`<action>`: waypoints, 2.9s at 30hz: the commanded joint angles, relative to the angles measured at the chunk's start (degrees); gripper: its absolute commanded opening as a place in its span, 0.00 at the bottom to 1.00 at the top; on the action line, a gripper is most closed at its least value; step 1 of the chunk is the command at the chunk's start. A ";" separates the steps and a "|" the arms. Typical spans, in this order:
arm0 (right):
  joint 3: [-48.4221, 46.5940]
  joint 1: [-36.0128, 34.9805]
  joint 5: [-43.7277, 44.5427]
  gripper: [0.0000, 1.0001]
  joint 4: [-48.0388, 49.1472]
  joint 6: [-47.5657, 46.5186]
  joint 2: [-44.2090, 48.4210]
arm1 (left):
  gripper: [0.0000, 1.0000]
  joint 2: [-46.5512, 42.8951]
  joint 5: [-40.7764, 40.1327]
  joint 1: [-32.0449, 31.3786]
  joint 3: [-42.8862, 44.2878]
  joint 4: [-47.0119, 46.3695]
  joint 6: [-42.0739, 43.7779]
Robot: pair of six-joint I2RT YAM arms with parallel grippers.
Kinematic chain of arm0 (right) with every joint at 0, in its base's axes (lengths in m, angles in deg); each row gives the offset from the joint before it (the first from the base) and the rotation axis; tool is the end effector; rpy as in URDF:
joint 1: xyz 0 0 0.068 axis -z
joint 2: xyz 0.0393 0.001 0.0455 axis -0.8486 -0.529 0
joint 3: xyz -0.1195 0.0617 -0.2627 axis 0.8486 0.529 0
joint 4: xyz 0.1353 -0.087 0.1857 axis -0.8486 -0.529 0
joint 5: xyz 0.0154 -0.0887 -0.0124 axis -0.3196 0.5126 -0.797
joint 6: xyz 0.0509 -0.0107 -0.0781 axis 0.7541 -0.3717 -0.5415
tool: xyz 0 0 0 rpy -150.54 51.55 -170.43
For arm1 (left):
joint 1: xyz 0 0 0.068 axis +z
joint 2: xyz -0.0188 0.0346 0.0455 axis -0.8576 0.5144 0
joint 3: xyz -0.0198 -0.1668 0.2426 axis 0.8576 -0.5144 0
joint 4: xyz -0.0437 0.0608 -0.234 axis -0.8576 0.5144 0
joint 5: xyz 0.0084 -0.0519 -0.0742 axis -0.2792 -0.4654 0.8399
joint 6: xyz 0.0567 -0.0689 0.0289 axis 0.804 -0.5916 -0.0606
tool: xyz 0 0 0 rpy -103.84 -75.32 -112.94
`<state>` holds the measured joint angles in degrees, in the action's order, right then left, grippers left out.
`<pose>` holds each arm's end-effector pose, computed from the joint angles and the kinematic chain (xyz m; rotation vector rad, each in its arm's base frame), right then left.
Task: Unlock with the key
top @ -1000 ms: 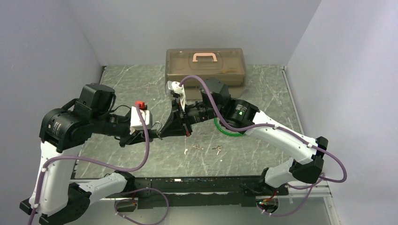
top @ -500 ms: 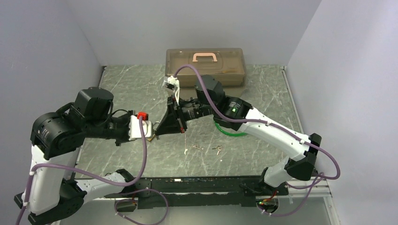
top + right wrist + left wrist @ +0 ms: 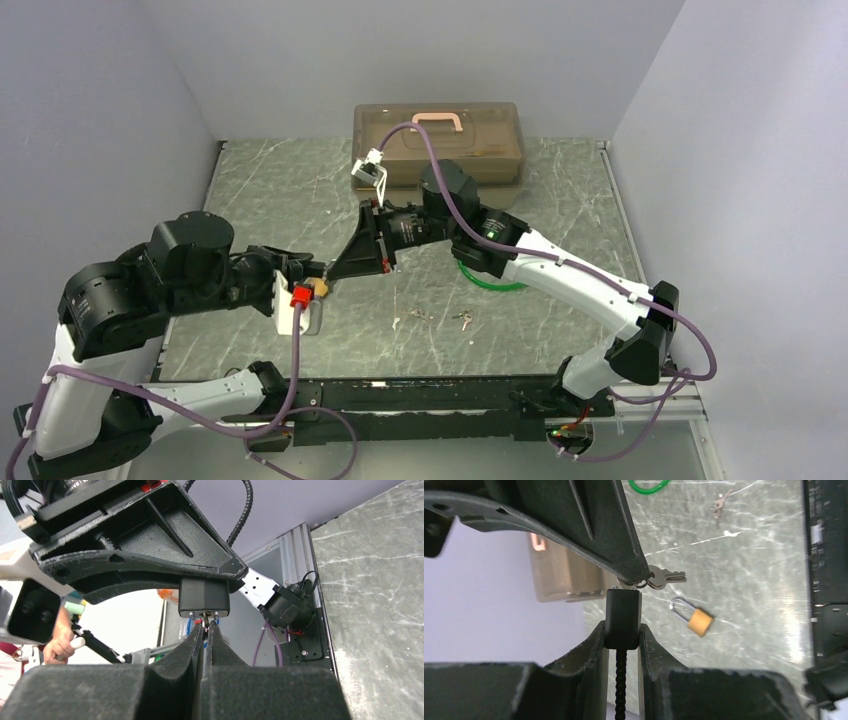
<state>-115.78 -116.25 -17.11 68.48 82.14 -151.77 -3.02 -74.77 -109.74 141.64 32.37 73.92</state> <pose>0.1399 0.3360 0.4534 -0.9622 1.7997 1.8452 0.0499 -0.0815 0.4657 1.7887 1.2340 -0.1199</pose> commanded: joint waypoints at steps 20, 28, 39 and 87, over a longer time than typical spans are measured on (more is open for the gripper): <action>3.42 4.17 -3.05 0.27 9.59 6.58 3.72 | 0.00 -12.68 -9.38 -11.29 -16.50 -29.59 17.28; 0.87 9.37 -2.62 0.75 -3.00 -5.71 10.81 | 0.02 -8.17 -8.50 -11.27 -6.97 -20.70 9.21; -1.65 7.34 4.24 0.86 -6.09 -29.16 17.44 | 0.00 4.60 -1.04 -11.27 9.17 -2.14 -7.27; -3.06 -17.28 35.87 0.00 -14.70 -57.69 13.69 | 0.67 11.64 5.31 -6.17 19.48 7.68 -18.00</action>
<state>-119.49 -133.48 17.34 50.43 23.63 -141.84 8.22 -66.88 -115.75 156.46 37.01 56.68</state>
